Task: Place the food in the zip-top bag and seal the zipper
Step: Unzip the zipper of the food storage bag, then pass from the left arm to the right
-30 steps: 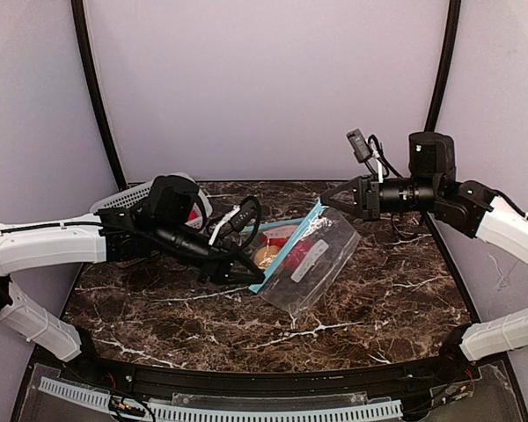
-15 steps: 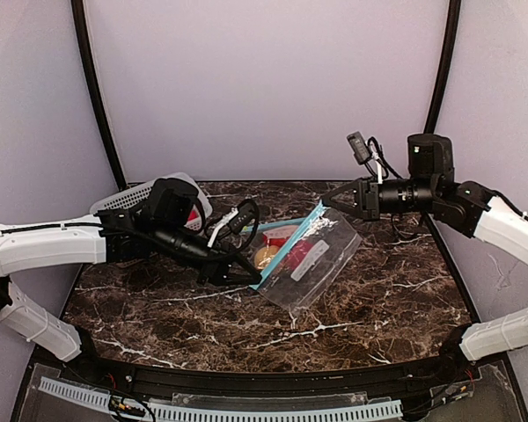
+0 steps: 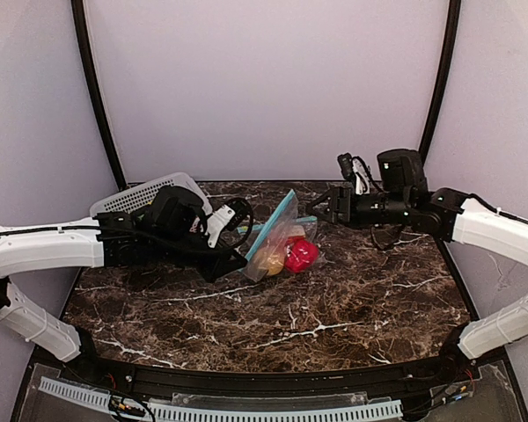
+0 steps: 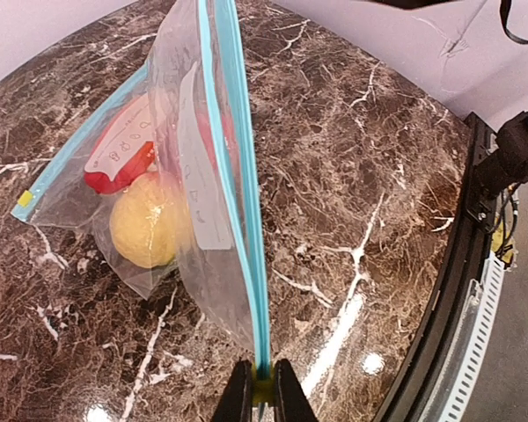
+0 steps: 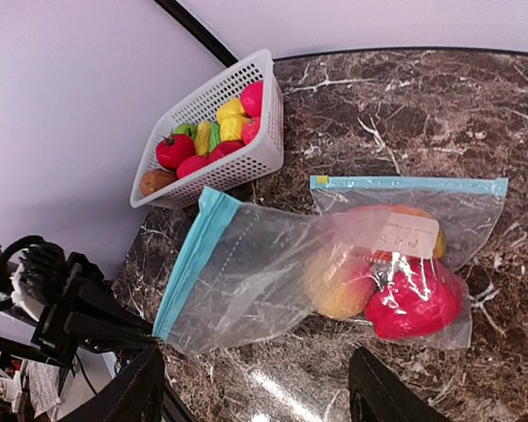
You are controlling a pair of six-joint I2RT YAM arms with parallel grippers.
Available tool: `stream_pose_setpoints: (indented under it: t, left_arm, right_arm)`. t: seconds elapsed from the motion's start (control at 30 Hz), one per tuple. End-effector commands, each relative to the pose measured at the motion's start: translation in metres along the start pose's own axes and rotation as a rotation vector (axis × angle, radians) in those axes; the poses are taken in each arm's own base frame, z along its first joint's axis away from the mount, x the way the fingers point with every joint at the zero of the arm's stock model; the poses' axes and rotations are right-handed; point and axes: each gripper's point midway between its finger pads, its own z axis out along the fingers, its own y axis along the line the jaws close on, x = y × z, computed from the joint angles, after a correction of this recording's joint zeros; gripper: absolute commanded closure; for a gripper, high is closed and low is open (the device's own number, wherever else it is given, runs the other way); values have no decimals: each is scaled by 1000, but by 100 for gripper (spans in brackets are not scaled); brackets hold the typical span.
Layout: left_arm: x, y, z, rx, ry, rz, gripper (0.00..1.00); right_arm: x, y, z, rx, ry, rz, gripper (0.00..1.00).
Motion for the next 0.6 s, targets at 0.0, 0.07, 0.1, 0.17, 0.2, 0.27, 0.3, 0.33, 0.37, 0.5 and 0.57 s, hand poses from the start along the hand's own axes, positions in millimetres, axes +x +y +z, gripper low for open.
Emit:
stream_pose_setpoints:
  t: [0.0, 0.07, 0.1, 0.17, 0.2, 0.27, 0.3, 0.33, 0.37, 0.5, 0.57]
  left_arm:
    - [-11, 16, -6, -185, -32, 56, 99]
    - [-5, 19, 2, -222, 0, 57, 99]
    - [-4, 22, 3, -249, 9, 58, 99]
    - [0, 24, 7, -279, 29, 58, 99]
    - [3, 25, 10, -292, 37, 55, 99]
    - [4, 24, 13, -297, 45, 53, 99]
    - [3, 23, 14, -295, 43, 52, 99]
    - [5, 22, 16, -293, 48, 53, 99]
    - [4, 21, 17, -292, 45, 53, 99]
    - [5, 19, 20, -290, 40, 47, 99]
    - [5, 17, 21, -286, 36, 47, 99]
  right_arm:
    - [18, -6, 25, 74, 9, 153, 33]
    - [23, 3, 35, 46, 24, 165, 35]
    - [25, 8, 39, 28, 31, 170, 36]
    - [27, 13, 48, 6, 39, 182, 37]
    - [27, 15, 50, -3, 40, 187, 38]
    - [28, 21, 57, -27, 49, 191, 42]
    - [29, 24, 59, -33, 53, 192, 44]
    - [29, 26, 61, -37, 55, 189, 45]
    - [30, 27, 63, -40, 58, 188, 46]
    - [33, 26, 71, -26, 67, 198, 48]
    - [36, 23, 74, -13, 72, 209, 49]
